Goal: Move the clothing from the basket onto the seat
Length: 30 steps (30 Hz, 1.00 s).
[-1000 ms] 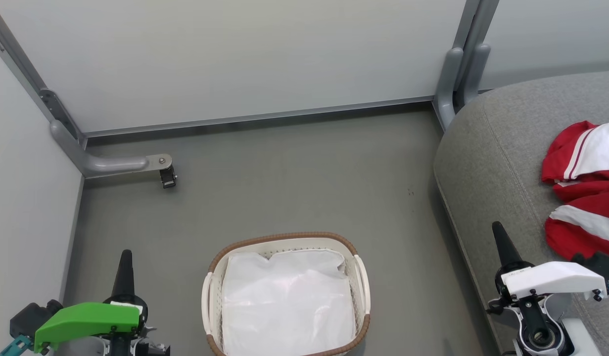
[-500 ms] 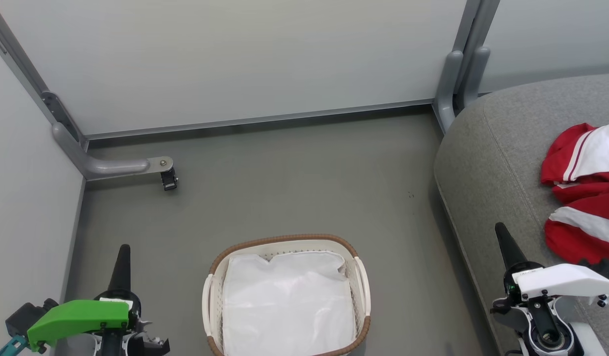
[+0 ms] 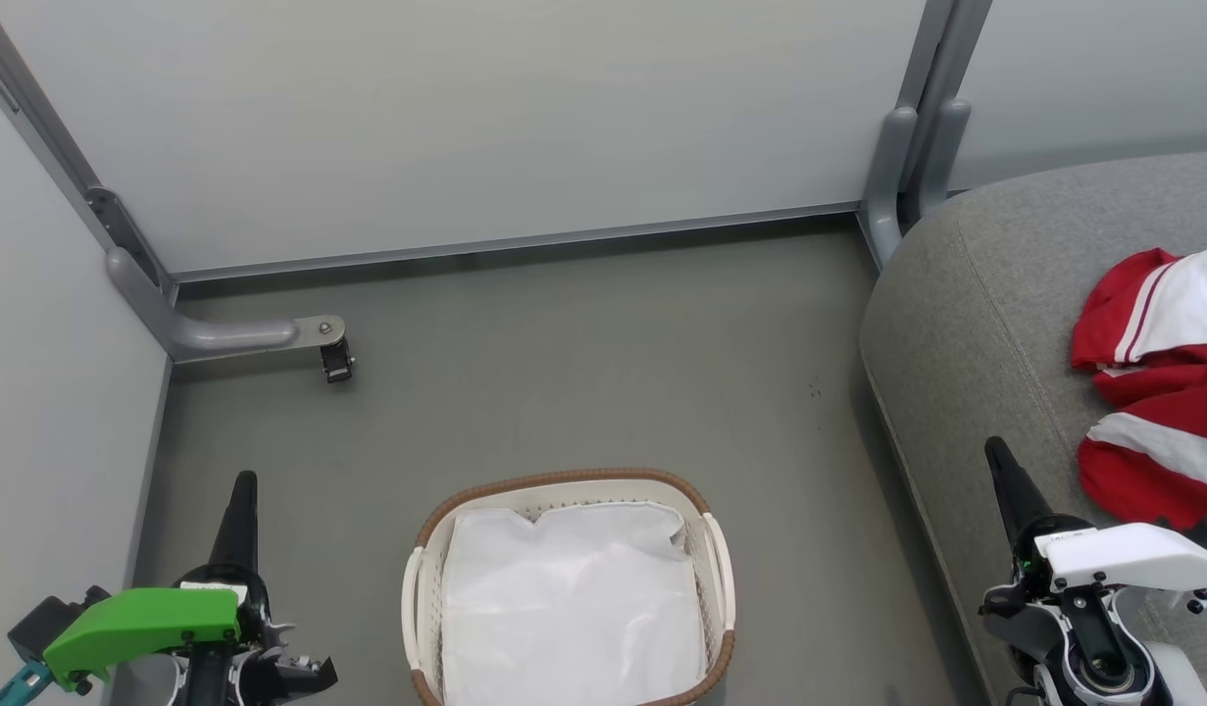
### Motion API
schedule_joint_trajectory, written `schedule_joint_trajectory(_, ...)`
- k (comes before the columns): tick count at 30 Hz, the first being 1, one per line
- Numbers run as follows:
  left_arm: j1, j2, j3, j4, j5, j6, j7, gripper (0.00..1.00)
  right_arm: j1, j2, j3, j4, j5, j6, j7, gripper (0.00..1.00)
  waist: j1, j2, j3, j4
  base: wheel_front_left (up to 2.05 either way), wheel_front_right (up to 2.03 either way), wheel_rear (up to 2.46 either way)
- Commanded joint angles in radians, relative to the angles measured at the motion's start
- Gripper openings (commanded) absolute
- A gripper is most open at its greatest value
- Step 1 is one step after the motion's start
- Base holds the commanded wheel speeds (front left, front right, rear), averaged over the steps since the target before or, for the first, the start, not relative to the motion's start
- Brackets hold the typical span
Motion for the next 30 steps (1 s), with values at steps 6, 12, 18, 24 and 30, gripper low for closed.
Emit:
schedule_joint_trajectory(6, -0.018, 0.007, 0.010, -0.010, -0.056, -0.007, 0.015, 0.00, 0.018, -0.006, -0.010, -0.017, 0.060, -0.001, 0.017, 0.00, 0.0000, -0.0001, -0.004, 0.001, 0.00, 0.00, 0.00)
schedule_joint_trajectory(12, -0.020, 0.007, 0.013, -0.015, -0.097, -0.009, 0.026, 0.00, 0.020, -0.007, -0.015, -0.024, 0.105, -0.001, 0.028, 0.00, 0.0000, -0.0001, -0.007, 0.001, 0.00, 0.00, 0.00)
schedule_joint_trajectory(18, -0.022, 0.007, 0.017, -0.019, -0.141, -0.011, 0.039, 0.00, 0.024, -0.007, -0.020, -0.031, 0.154, -0.001, 0.039, 0.00, 0.0000, -0.0001, -0.011, 0.002, 0.00, 0.00, 0.00)
schedule_joint_trajectory(24, -0.023, 0.008, 0.019, -0.022, -0.170, -0.011, 0.049, 0.00, 0.028, -0.007, -0.024, -0.037, 0.188, -0.001, 0.048, 0.00, 0.0000, -0.0001, -0.014, 0.002, 0.00, 0.00, 0.00)
schedule_joint_trajectory(30, -0.021, 0.008, 0.018, -0.020, -0.169, -0.011, 0.049, 0.00, 0.028, -0.007, -0.024, -0.036, 0.185, -0.001, 0.049, 0.00, 0.0000, -0.0001, -0.014, 0.002, 0.00, 0.00, 0.00)
